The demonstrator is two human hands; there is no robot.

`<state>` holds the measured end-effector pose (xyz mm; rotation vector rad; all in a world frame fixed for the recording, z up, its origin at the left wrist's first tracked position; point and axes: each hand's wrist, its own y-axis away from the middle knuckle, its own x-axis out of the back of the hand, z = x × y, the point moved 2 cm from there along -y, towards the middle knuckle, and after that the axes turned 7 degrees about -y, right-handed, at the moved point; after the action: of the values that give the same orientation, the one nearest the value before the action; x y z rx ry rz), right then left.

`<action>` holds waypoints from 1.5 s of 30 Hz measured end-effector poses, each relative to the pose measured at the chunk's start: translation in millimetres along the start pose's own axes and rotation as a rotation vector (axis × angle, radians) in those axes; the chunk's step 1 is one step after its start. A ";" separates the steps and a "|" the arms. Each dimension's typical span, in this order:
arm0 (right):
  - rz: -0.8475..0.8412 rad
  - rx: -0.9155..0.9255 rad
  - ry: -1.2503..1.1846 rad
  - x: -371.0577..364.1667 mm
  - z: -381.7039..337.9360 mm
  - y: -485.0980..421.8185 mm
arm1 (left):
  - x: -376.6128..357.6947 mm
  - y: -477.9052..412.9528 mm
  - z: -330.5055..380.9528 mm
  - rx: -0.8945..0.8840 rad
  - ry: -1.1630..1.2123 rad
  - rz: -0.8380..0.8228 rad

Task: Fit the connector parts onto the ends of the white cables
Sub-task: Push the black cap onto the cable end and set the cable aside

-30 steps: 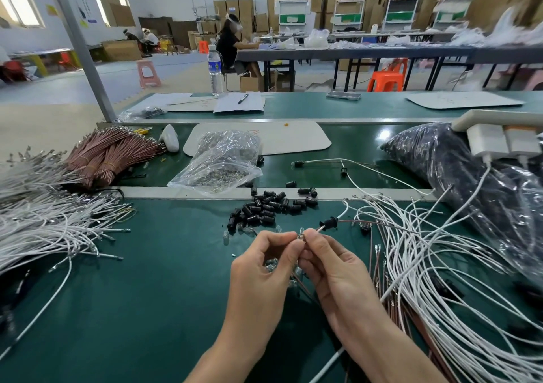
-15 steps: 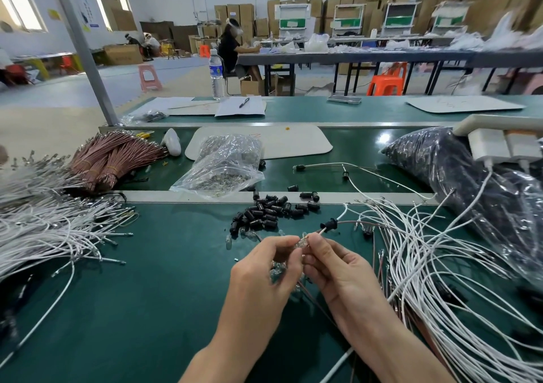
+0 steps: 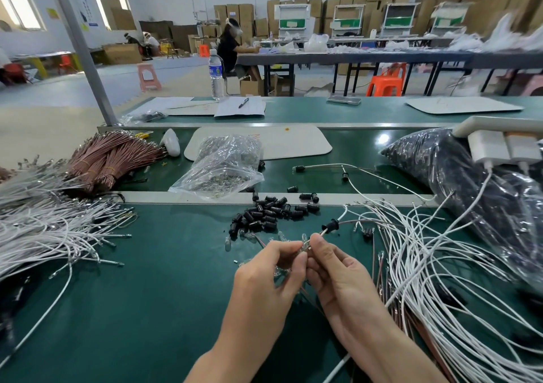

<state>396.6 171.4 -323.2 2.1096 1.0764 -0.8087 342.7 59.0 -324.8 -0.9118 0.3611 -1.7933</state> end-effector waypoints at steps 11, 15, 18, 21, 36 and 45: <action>-0.044 0.002 0.013 2.7 0.3 0.7 | 2.8 -1.5 -2.0 0.054 0.086 -0.045; -0.048 -0.010 0.007 2.5 1.6 1.3 | 3.5 -1.1 -0.5 0.068 0.090 -0.027; -0.064 -0.020 -0.004 -0.1 2.7 2.8 | 5.6 -1.1 -0.8 0.021 0.019 -0.014; -0.127 -0.043 0.029 -2.0 2.3 4.0 | 8.1 -2.3 -2.4 -0.035 -0.092 0.013; -0.171 -0.058 0.137 1.8 -6.3 2.1 | 10.9 -2.1 -1.2 -0.119 -0.194 -0.020; -0.100 -0.024 0.098 0.5 -11.8 2.7 | 15.0 -4.9 2.9 -0.124 -0.268 0.057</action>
<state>401.9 179.3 -315.6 2.1080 1.2457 -0.7409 339.0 48.1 -313.7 -1.2013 0.3249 -1.5851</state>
